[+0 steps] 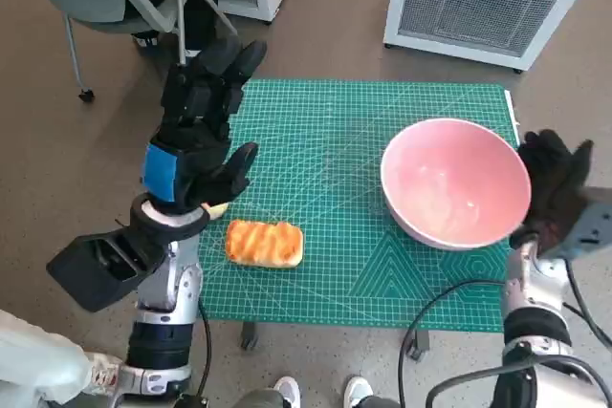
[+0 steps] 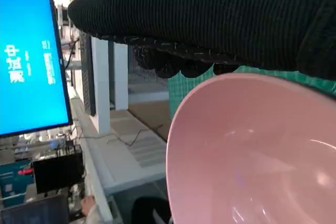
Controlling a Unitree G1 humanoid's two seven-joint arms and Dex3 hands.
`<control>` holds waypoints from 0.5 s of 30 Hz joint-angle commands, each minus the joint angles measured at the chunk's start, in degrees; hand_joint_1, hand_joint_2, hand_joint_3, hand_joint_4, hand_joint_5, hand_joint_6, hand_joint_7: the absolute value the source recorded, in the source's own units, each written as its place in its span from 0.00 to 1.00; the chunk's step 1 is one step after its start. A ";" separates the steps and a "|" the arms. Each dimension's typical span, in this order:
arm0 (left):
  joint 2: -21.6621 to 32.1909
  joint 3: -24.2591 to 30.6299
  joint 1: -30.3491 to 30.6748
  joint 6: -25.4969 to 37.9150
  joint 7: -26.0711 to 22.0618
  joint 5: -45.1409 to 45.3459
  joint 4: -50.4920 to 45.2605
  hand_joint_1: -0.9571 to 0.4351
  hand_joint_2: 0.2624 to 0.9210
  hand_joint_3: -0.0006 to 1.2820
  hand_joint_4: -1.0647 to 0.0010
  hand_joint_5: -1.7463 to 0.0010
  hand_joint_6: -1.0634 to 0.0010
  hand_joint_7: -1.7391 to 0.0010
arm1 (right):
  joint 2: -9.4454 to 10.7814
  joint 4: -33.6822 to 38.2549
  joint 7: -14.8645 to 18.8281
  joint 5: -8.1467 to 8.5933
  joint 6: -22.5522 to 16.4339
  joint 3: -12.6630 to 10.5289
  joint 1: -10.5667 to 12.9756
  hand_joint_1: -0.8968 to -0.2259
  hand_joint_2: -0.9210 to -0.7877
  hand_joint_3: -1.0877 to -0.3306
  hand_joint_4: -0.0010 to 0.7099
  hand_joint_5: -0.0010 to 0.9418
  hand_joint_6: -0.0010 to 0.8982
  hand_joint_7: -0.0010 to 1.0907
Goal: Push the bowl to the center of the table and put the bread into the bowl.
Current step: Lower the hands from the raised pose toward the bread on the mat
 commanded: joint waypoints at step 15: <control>1.53 0.71 2.09 0.85 2.35 1.42 -3.11 0.37 1.00 0.32 1.00 0.67 1.00 0.56 | 4.41 1.37 1.37 -1.05 3.66 1.40 -3.55 0.61 0.00 0.35 0.35 0.00 0.11 0.40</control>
